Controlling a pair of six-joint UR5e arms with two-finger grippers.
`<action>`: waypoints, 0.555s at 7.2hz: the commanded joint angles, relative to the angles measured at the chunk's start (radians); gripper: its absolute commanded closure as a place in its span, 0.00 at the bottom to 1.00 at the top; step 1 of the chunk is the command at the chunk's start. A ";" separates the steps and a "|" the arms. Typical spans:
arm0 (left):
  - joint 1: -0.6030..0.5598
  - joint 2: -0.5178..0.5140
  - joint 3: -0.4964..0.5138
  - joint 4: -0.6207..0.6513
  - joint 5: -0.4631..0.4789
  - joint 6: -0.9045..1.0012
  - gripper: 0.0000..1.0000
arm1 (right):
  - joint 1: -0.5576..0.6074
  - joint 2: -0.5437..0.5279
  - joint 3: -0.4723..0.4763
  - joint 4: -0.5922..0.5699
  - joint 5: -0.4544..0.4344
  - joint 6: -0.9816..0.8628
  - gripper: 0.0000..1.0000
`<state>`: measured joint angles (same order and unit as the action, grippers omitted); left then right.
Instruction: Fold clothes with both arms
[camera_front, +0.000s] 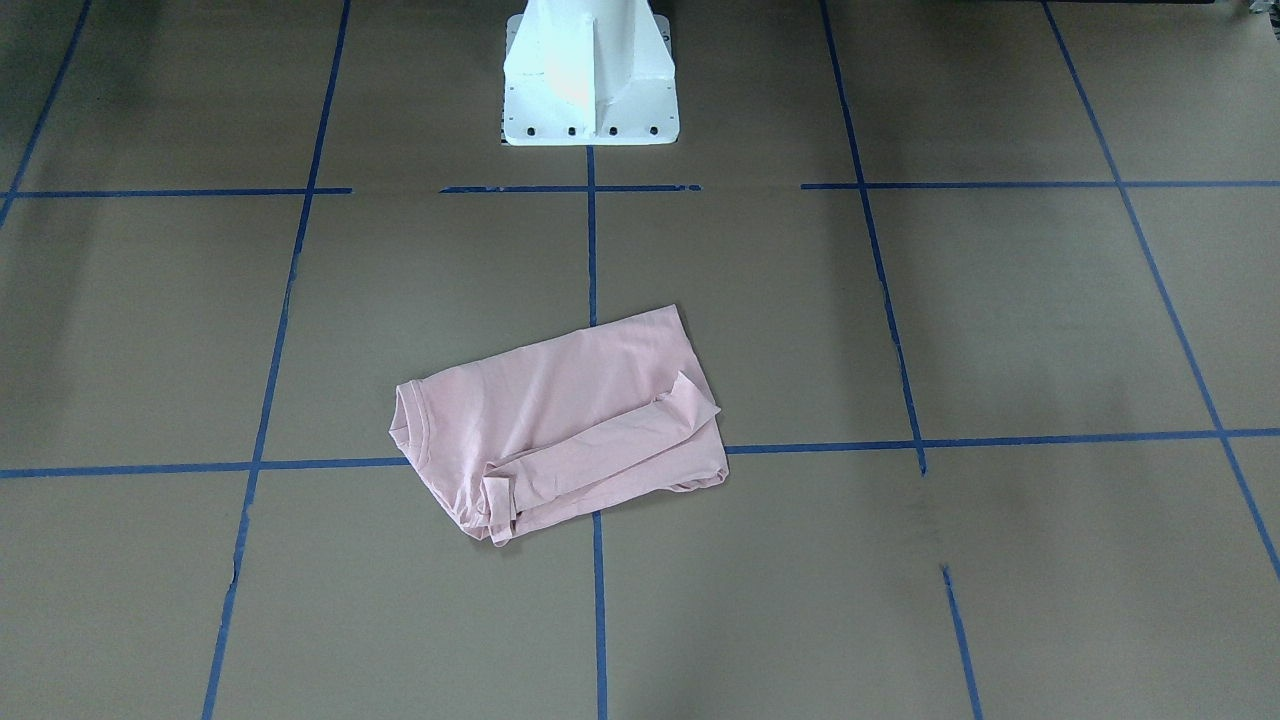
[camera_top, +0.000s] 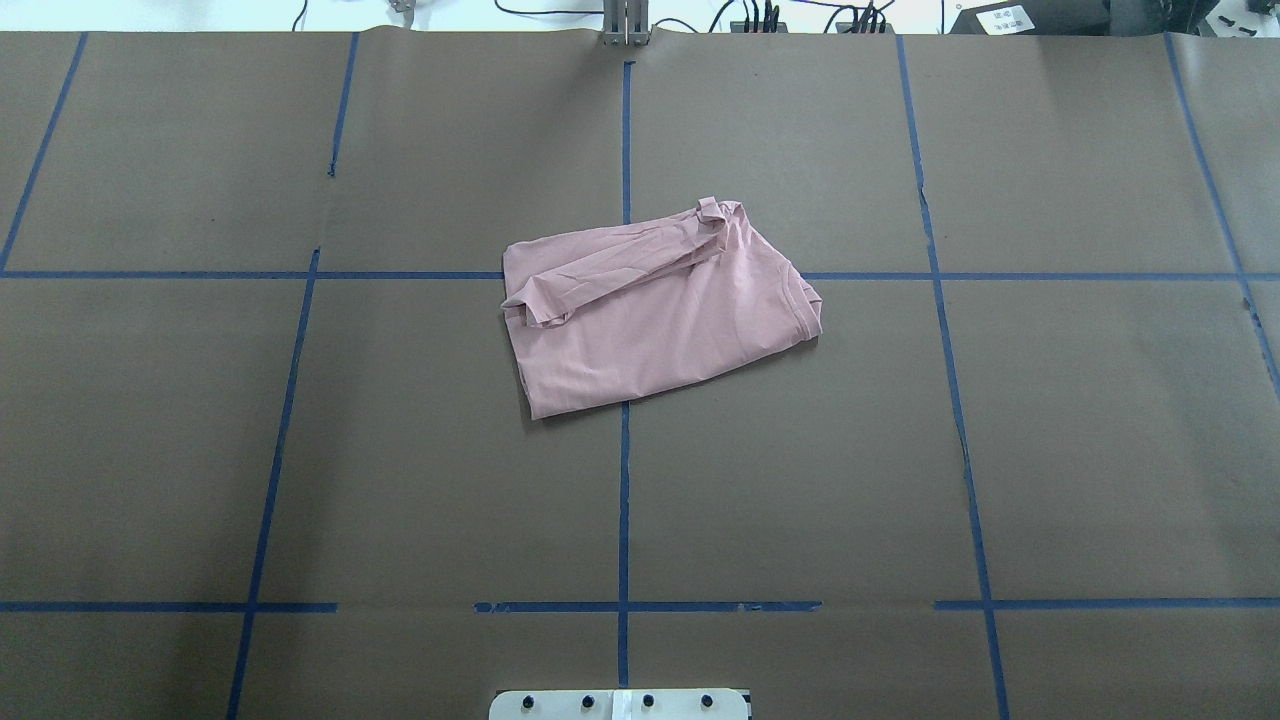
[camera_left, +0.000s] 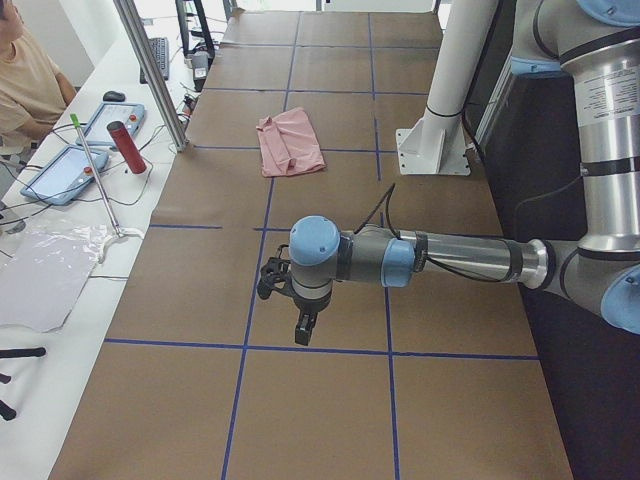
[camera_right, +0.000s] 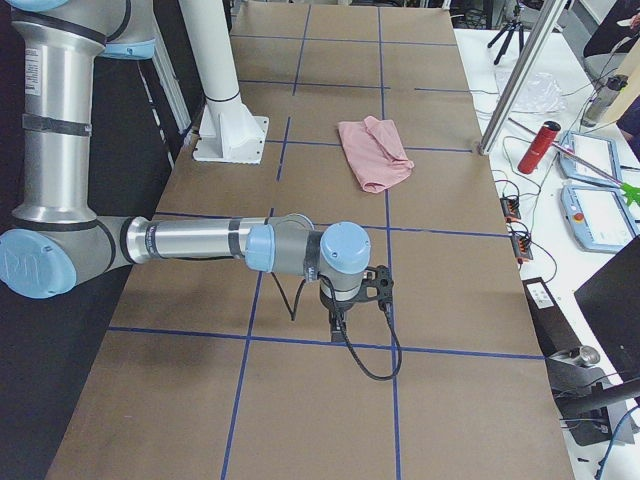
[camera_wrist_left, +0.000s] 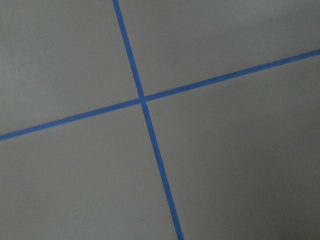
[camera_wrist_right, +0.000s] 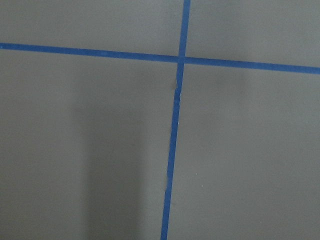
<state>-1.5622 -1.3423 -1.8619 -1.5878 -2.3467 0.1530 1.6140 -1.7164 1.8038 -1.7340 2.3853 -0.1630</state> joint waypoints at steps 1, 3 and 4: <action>-0.002 0.011 0.021 -0.018 0.027 0.003 0.00 | 0.001 -0.022 0.009 -0.004 0.002 -0.004 0.00; -0.031 0.003 0.015 -0.009 0.023 0.002 0.00 | -0.002 -0.020 0.009 -0.002 0.000 -0.004 0.00; -0.086 0.002 0.010 -0.006 0.023 0.005 0.00 | -0.002 -0.019 0.008 -0.004 -0.002 -0.004 0.00</action>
<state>-1.5977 -1.3385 -1.8461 -1.5987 -2.3246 0.1550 1.6131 -1.7358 1.8128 -1.7370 2.3851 -0.1676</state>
